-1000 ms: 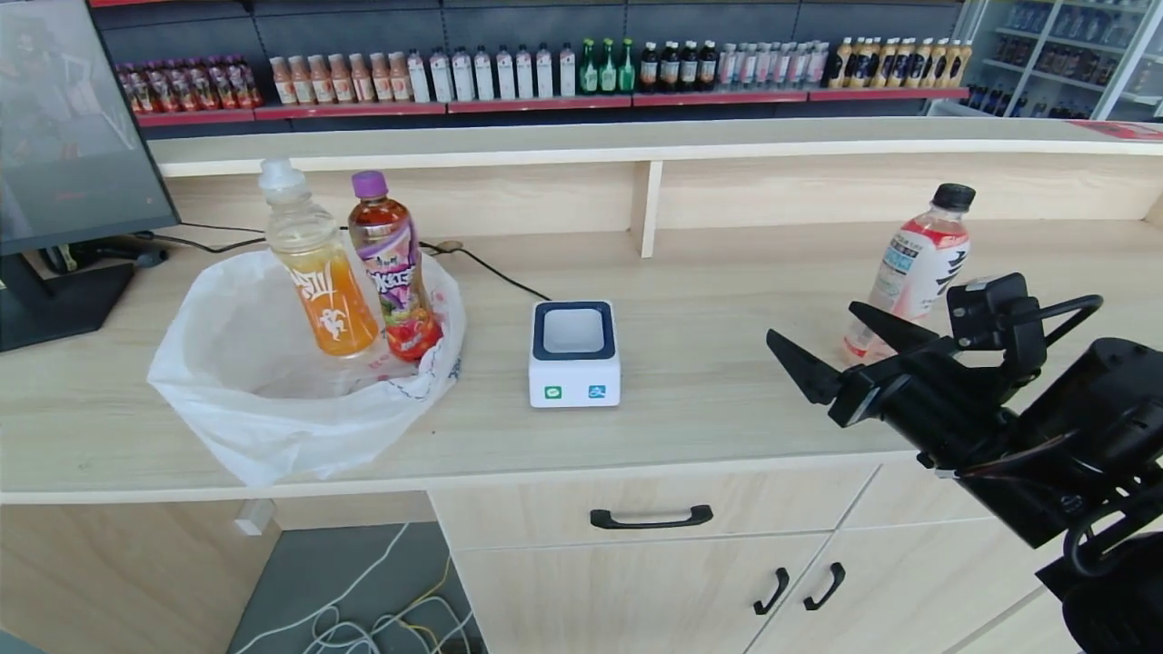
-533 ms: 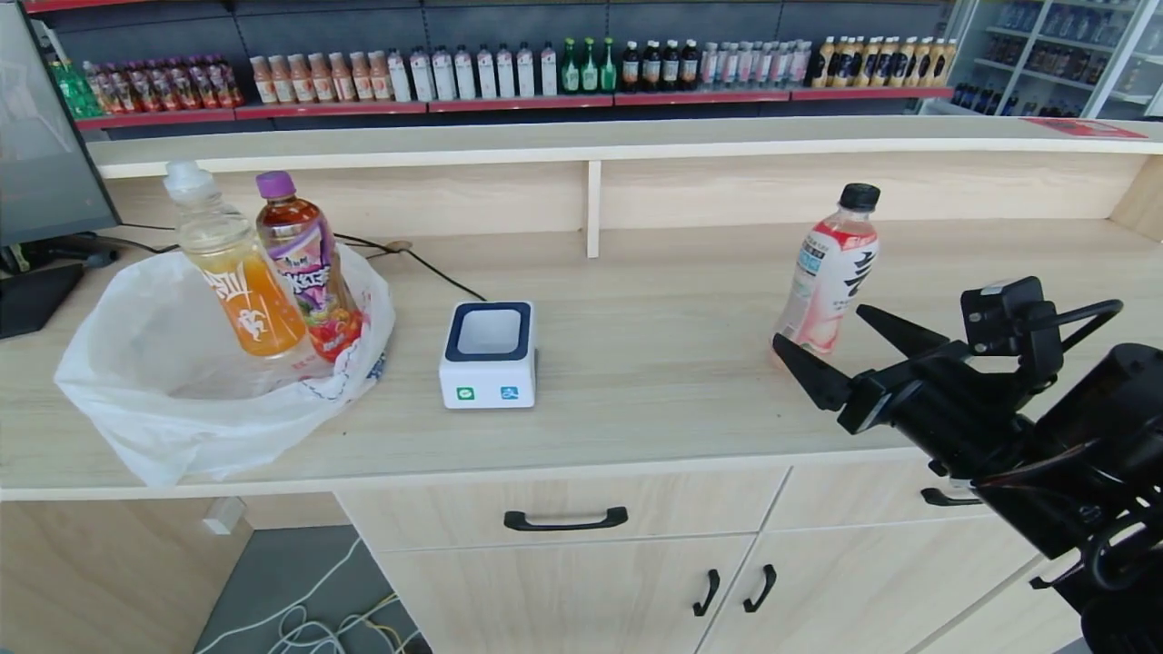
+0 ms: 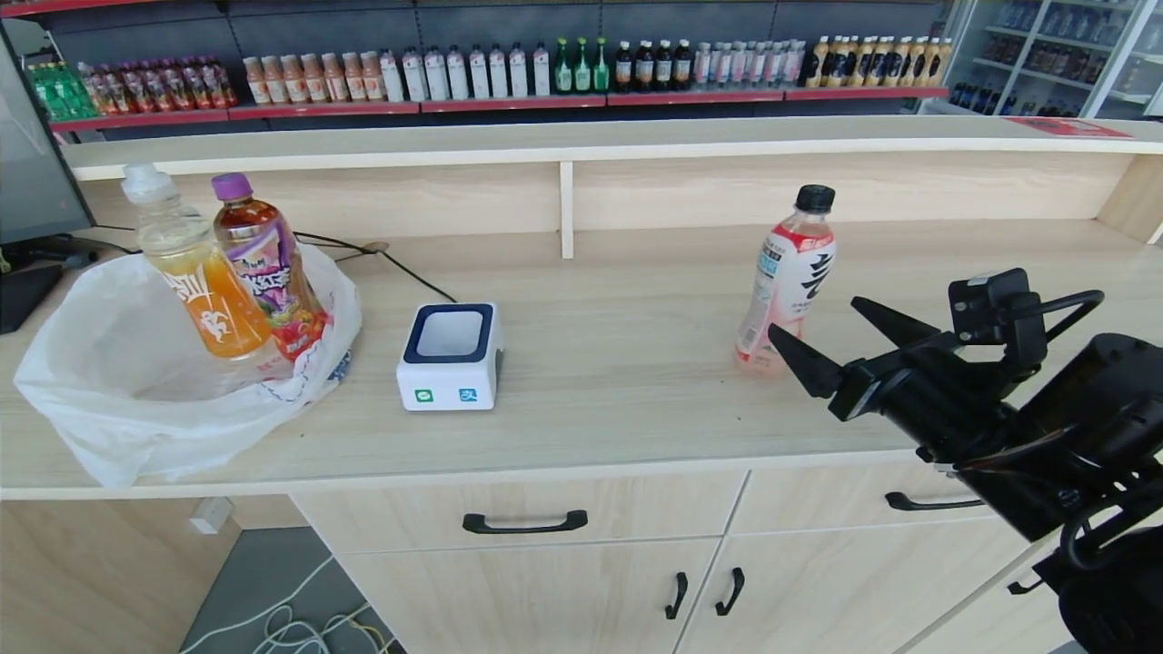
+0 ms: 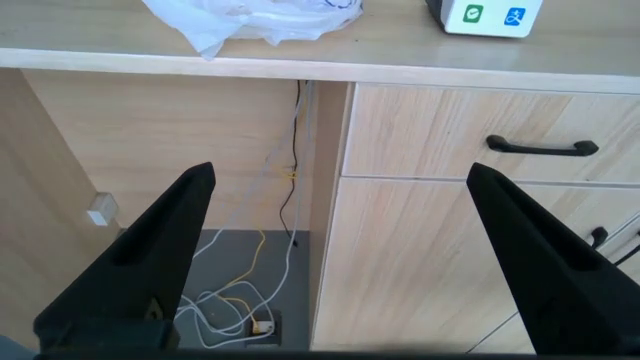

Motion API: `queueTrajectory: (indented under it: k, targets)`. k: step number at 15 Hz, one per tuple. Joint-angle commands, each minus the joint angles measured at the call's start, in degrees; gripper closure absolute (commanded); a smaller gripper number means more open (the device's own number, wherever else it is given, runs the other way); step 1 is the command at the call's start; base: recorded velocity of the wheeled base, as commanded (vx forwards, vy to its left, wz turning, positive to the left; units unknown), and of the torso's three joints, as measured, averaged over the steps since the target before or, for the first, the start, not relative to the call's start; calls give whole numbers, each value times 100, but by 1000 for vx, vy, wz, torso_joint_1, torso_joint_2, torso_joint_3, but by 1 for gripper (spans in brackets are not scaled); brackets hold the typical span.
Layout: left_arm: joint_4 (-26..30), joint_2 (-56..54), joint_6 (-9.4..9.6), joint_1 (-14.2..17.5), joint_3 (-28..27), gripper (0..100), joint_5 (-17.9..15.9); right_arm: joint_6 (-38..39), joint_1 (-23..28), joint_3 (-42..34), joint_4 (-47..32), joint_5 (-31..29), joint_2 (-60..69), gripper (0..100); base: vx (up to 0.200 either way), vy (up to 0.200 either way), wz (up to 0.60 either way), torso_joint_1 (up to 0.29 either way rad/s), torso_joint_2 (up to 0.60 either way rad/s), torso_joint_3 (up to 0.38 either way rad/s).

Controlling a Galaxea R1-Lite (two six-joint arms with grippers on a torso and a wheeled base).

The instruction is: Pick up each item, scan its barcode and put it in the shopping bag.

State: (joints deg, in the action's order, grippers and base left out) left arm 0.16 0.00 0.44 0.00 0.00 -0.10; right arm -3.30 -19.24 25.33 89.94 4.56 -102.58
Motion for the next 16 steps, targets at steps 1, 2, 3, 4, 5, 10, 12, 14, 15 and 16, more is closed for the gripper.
queueTrajectory:
  k: [1, 2, 3, 4, 5, 10, 12, 14, 15, 16]
  targets:
    - [2, 0, 0, 0, 0, 0, 1, -4, -10, 121, 6, 1, -262, 0, 0, 0, 0, 0, 0, 0]
    - [2, 0, 0, 0, 0, 0, 1, -4, 25, 112, 6, -34, -332, 0, 0, 0, 0, 0, 0, 0]
    - [2, 0, 0, 0, 0, 0, 1, -4, 69, 165, 6, -60, -412, 0, 0, 0, 0, 0, 0, 0]
    - [2, 0, 0, 0, 0, 0, 1, -4, 78, 288, 6, -60, -499, 0, 0, 0, 0, 0, 0, 0]
    - [2, 0, 0, 0, 0, 0, 1, -4, 87, 341, 6, -60, -535, 0, 0, 0, 0, 0, 0, 0]
    - [2, 0, 0, 0, 0, 0, 1, -4, 96, 1070, 6, -843, -1018, 0, 0, 0, 0, 0, 0, 0]
    - [-7, 0, 0, 0, 0, 0, 1, -4, 78, 1193, 6, -913, -1211, 0, 0, 0, 0, 0, 0, 0]
    - [2, 0, 0, 0, 0, 0, 1, -21, 192, 1527, 6, -922, -1413, 0, 0, 0, 0, 0, 0, 0]
    - [2, 0, 0, 0, 0, 0, 1, -30, 254, 1580, 6, -922, -1475, 0, 0, 0, 0, 0, 0, 0]
    - [2, 0, 0, 0, 0, 0, 1, -30, 271, 1633, 6, -922, -1537, 0, 0, 0, 0, 0, 0, 0]
